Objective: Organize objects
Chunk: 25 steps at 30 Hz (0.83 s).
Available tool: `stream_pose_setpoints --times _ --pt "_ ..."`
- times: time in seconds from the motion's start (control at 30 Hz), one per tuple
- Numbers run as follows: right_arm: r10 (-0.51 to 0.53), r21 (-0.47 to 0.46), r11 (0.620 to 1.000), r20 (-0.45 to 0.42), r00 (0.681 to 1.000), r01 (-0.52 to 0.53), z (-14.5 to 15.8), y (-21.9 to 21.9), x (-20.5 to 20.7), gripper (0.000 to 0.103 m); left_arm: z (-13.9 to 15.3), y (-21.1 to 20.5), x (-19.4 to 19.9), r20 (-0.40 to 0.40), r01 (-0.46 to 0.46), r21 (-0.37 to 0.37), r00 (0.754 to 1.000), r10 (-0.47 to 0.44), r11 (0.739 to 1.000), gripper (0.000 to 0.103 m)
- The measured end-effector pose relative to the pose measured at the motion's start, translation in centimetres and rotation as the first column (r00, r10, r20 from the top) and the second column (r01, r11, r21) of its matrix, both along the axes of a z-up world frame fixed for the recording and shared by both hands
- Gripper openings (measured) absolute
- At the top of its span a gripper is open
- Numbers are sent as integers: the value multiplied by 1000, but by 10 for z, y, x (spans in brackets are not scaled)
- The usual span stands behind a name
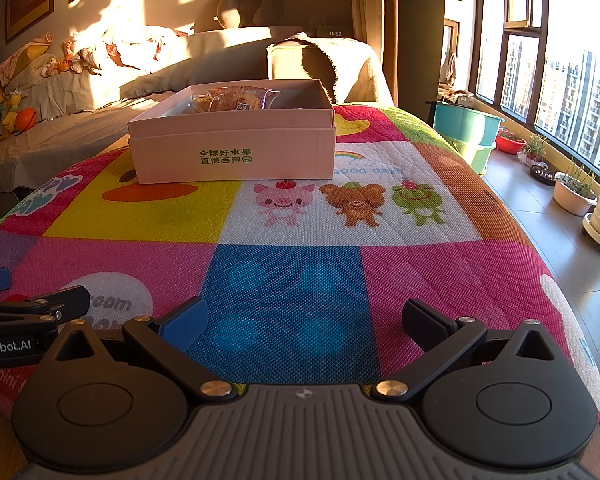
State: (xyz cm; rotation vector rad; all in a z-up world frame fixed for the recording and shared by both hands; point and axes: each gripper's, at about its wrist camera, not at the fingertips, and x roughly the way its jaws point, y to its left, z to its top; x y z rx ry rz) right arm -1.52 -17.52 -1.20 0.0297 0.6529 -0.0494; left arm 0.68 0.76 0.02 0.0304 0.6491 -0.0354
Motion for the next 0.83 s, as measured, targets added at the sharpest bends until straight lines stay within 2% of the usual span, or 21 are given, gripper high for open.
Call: stream_pose_setpoints --times 0.83 --pt "0 0 1000 0 1000 0 0 0 0 103 -1 -1 0 -2 -12 10 1000 12 1000 103"
